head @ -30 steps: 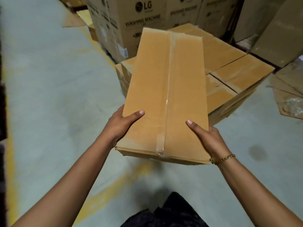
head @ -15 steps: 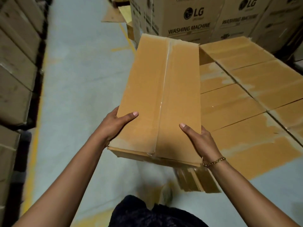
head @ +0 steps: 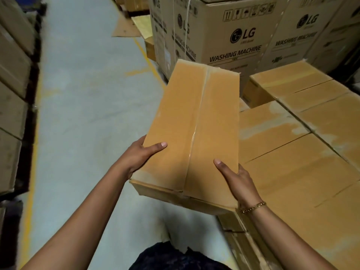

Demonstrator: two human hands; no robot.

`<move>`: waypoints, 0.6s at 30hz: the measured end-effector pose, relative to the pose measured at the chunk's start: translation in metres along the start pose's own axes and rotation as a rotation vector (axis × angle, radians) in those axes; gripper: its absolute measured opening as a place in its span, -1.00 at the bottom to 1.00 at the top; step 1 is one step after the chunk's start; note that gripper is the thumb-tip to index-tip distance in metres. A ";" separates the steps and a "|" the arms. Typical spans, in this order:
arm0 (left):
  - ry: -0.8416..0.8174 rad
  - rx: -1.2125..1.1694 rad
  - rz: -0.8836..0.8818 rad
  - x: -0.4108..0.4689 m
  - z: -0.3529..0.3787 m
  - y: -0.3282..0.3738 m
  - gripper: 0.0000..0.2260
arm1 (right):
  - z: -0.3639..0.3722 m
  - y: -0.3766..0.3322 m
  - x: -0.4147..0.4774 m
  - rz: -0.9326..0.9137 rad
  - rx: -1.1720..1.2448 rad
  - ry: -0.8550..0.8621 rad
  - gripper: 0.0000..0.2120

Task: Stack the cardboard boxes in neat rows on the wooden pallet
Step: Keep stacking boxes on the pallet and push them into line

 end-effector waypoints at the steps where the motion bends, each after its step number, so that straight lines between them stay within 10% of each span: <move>1: -0.017 0.014 -0.005 0.015 -0.015 0.008 -0.47 | 0.010 -0.008 0.013 0.006 0.010 0.012 -0.26; 18: -0.294 0.266 -0.035 0.278 -0.135 0.101 -0.42 | 0.082 -0.067 0.203 0.138 0.192 0.244 -0.65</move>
Point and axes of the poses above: each hand's wrist, its own x-axis towards the middle knuckle, its own z-axis out of the palm, y = z × x, the point moved 5 cm from there along x, towards the middle knuckle, and after that the axes turned 12 degrees about -y, right-handed, at the moved point
